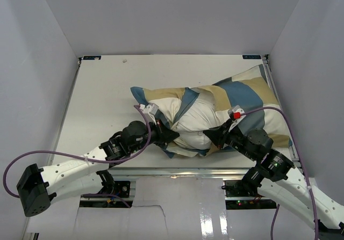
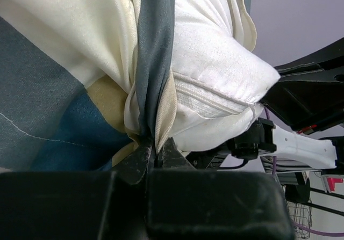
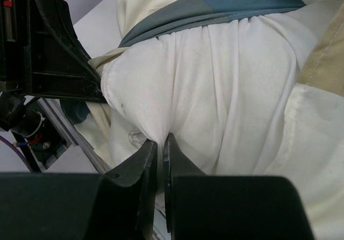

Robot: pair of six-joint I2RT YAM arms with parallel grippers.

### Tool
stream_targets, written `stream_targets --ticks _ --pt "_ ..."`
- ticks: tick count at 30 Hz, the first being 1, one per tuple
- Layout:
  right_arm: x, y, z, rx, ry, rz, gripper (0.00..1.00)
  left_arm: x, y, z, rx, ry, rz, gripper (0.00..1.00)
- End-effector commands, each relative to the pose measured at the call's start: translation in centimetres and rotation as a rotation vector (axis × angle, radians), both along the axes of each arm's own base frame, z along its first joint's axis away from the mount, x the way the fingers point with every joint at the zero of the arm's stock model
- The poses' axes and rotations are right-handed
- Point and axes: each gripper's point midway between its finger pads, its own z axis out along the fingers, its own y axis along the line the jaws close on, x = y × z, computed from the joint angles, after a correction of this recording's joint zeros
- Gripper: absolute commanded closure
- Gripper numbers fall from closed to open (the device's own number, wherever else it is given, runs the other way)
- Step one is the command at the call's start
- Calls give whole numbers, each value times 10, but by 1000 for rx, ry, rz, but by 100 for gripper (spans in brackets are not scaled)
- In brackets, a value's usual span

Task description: Remove the pillowcase from the pillow

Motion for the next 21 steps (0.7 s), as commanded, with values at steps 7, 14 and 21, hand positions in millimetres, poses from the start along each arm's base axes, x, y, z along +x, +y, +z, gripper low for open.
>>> stream_targets --ticks 7,14,21 --pt "22 -19 8 10 -56 -144 92 27 36 -44 195 -6 114 80" --pt "18 -20 27 12 -74 -128 92 28 38 -38 180 -13 129 100" --pt "17 -40 38 28 -115 -196 92 48 66 -49 285 26 317 100"
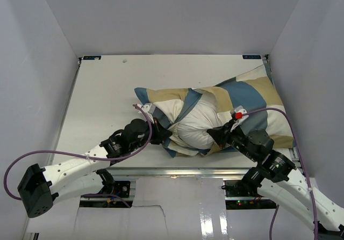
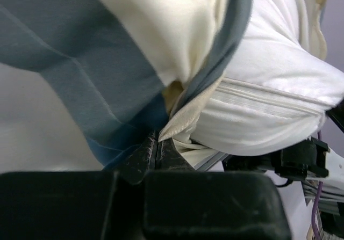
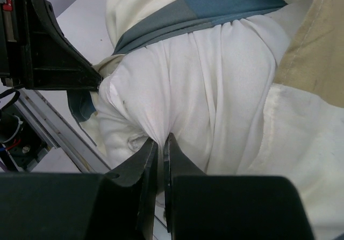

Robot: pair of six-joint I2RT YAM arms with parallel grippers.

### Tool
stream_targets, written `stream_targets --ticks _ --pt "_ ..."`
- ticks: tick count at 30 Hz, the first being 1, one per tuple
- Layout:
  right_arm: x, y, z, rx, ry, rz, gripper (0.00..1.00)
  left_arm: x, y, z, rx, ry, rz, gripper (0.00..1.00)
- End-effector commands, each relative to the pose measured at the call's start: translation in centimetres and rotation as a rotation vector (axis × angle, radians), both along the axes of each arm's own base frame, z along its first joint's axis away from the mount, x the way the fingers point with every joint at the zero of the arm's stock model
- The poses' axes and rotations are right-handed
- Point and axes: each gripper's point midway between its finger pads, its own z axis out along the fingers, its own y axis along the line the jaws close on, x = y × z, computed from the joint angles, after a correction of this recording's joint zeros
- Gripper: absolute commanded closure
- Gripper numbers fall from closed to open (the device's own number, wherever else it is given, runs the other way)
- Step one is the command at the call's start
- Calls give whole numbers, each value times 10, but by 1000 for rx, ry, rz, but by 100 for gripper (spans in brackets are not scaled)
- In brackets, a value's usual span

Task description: Remove the pillowcase from the pillow

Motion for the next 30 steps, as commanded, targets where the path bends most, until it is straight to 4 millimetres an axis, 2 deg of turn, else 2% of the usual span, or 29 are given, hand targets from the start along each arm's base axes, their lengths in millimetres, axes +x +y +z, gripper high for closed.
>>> stream_targets --ticks 1,4,5,6,7,8,9,10,15,17,20,21,22,24,26,27,28,29,30 --pt "8 -35 52 55 -126 -151 92 32 51 -18 171 5 257 100" --pt "0 -50 59 84 -125 -188 92 38 64 -11 178 1 322 100" --pt "-4 -52 52 92 -91 -190 92 41 68 -8 177 -10 342 100" --pt "-11 -54 52 129 -90 -181 92 43 70 -3 171 -19 355 100" --pt "-14 -53 47 146 -75 -167 92 46 73 3 162 -34 369 100" --pt "-14 -48 28 148 -41 -155 92 49 75 5 155 -43 376 100" --pt "-16 -51 25 167 -44 -164 92 51 77 7 151 -45 385 100" --pt "-14 -52 9 145 -15 -182 92 57 80 8 149 -45 401 100" --pt "-22 -64 21 227 26 -222 92 76 95 6 197 -15 452 100" --pt "-22 -61 19 258 34 -213 92 80 95 7 184 -13 438 100" --pt "-21 -58 13 273 52 -217 92 77 77 17 80 -39 332 100" --pt "-20 -58 12 269 52 -219 92 76 66 33 15 -87 281 100" --pt "-19 -56 12 260 48 -212 92 65 51 37 -29 -83 179 100" --pt "-19 -48 12 219 58 -176 92 54 34 43 -73 -87 74 100" --pt "-19 -39 15 159 53 -129 92 46 24 43 -85 -70 7 100" --pt "-20 -25 9 107 85 -66 91 42 20 43 -83 -70 -14 100" --pt "-20 -19 22 95 54 -29 86 41 18 40 -76 -64 -22 100" --pt "-20 -7 17 53 84 22 83 39 17 36 -70 -62 -32 100" --pt "-19 -4 20 42 82 36 79 38 17 32 -65 -56 -32 100"
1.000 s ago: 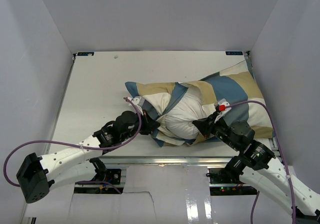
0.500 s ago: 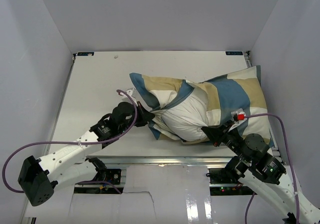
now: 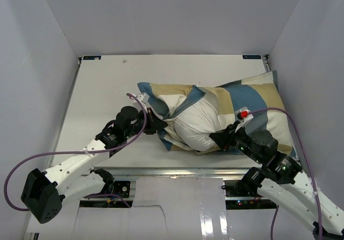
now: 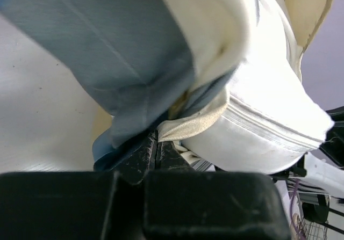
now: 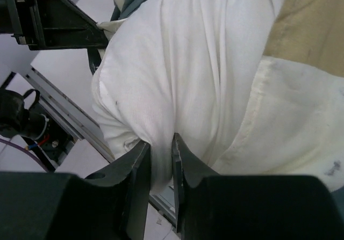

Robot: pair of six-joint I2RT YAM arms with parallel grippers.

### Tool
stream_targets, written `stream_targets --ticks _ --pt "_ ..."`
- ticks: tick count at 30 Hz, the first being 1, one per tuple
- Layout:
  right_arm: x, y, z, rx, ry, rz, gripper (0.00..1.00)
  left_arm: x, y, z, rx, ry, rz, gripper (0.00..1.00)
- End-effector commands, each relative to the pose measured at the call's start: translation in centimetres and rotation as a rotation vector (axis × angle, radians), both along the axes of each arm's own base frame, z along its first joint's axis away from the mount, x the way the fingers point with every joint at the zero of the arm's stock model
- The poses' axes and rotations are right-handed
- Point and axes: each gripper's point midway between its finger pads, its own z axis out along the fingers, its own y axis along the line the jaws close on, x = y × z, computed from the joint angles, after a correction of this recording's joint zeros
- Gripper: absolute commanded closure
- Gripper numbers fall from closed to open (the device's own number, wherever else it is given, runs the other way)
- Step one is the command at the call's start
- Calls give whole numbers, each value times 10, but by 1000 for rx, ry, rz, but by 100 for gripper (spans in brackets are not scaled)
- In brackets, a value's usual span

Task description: Remove the pillowcase from the pillow

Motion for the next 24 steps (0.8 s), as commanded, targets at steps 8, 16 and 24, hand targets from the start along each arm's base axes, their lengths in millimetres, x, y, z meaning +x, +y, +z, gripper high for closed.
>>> stream_targets --ticks 8,16,24 --pt "3 34 79 -87 -136 205 42 4 0 4 -22 -78 -10 100" --pt "32 74 90 -182 -102 290 11 2 1 10 -53 -88 -5 100" --pt "51 130 39 -394 -29 332 2 1 -2 -1 -43 -68 -10 100"
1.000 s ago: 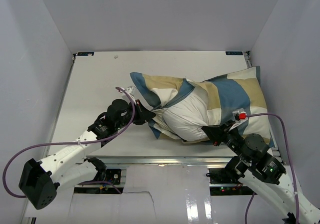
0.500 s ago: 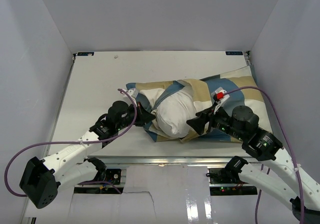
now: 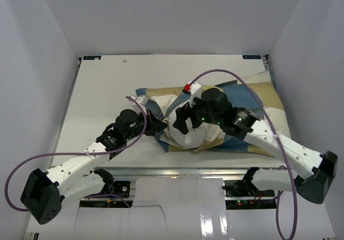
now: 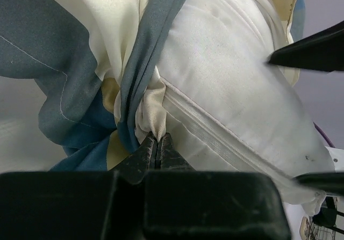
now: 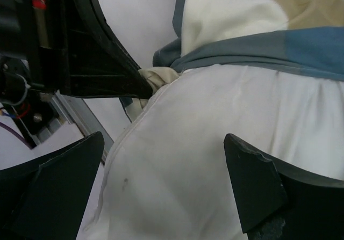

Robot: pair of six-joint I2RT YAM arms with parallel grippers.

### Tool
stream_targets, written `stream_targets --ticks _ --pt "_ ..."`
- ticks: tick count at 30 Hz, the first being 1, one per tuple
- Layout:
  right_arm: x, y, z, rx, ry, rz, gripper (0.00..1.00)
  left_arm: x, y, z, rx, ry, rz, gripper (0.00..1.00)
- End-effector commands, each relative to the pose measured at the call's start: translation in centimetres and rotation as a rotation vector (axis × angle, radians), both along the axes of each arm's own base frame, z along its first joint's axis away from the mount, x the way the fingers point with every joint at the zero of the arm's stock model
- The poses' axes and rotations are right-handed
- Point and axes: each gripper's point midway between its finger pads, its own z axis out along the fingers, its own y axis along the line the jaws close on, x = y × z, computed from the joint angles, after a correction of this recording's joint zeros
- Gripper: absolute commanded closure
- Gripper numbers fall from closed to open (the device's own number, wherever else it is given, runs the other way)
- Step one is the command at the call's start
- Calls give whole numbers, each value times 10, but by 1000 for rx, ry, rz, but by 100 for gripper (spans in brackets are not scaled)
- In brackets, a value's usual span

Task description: Remove the pillowcase from the pillow

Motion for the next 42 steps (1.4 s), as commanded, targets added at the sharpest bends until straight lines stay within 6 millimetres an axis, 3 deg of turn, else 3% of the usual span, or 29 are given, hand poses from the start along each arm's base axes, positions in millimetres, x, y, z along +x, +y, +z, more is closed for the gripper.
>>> stream_targets --ticks 1,5,7,10,11,12,13,14,16,18,19,21,27,30,33,38,42 --pt "1 19 -20 -121 -45 21 2 4 -1 11 -31 -38 7 100" --pt "0 31 -65 -244 -24 15 2 6 2 12 -28 -41 27 100" --pt "3 20 -96 -330 -7 -26 7 7 4 12 -21 -38 42 100" --pt "4 4 -113 -369 -13 -64 41 11 11 12 5 -38 85 100" --pt "2 -6 -124 -400 -12 -77 57 12 12 15 1 -49 92 100" --pt "0 -12 -116 -380 -35 -80 77 13 15 17 20 -50 101 100" --pt "-1 -20 -115 -388 -44 -96 88 14 15 21 19 -53 107 100" --pt "-1 -34 -119 -418 -57 -135 92 15 18 20 43 -49 110 100" --pt "-6 -52 -104 -385 -83 -168 92 25 26 35 65 -70 169 100" --pt "-14 -68 -106 -369 -81 -188 92 34 44 34 121 -51 258 100" --pt "-19 -74 -94 -320 -102 -195 92 37 49 35 130 -47 285 100" --pt "-28 -81 -99 -304 -99 -168 92 48 62 48 121 -52 341 100" --pt "-53 -88 -74 -183 -144 -72 92 80 84 83 89 -62 413 100" --pt "-70 -78 -52 -74 -164 26 92 103 95 75 116 -14 423 100" --pt "-76 -72 -48 -67 -162 82 92 115 98 69 114 14 402 100" --pt "-97 -61 -43 18 -157 206 92 138 128 52 108 69 430 100" --pt "-112 -63 -25 110 -189 267 92 150 154 40 119 101 469 100"
